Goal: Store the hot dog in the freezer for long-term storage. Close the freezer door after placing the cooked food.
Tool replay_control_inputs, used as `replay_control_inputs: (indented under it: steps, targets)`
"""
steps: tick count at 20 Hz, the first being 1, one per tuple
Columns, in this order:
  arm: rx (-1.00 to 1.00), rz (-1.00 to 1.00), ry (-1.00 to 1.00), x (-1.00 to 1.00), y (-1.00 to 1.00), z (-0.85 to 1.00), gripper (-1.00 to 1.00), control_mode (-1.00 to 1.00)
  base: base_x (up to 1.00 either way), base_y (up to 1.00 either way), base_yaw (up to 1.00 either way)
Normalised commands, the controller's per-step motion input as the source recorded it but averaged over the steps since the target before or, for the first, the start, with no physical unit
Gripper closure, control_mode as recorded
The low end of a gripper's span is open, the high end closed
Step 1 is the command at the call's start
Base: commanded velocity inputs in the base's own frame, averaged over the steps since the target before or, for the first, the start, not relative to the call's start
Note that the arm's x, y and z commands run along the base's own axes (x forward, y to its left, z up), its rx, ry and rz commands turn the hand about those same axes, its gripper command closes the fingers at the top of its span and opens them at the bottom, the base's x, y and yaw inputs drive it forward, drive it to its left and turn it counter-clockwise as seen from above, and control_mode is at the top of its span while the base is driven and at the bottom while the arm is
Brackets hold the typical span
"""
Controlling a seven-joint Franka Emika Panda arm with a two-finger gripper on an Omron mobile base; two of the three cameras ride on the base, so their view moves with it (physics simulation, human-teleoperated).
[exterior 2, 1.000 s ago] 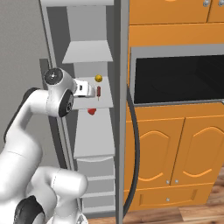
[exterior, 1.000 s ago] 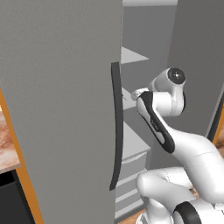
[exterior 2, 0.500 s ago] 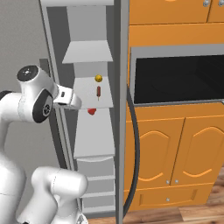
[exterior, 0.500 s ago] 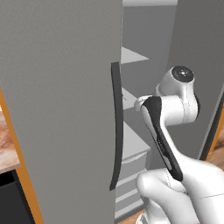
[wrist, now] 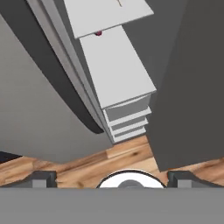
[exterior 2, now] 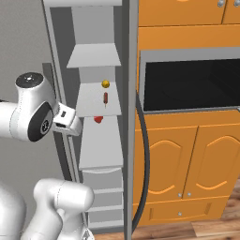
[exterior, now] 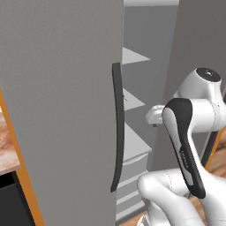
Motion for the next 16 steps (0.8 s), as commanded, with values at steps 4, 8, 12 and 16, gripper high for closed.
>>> replay_control_inputs:
  steps: [4,8,12,16]
  targets:
    - [0.00,0.00,0.24,-0.04,0.00,-0.23,-1.00,-1.00,0.00,0.00,0.00]
    - [0.00,0.00,0.21,0.00,0.00,-0.34,-1.00,-1.00,0.00,0.00,0.00]
    - [-0.08,0.00,0.13,0.00,0.00,-0.50,-1.00,-1.00,0.00,0.00,0.00]
    - [-0.04,0.00,0.09,0.00,0.00,-0.28,-1.00,-1.00,0.00,0.00,0.00]
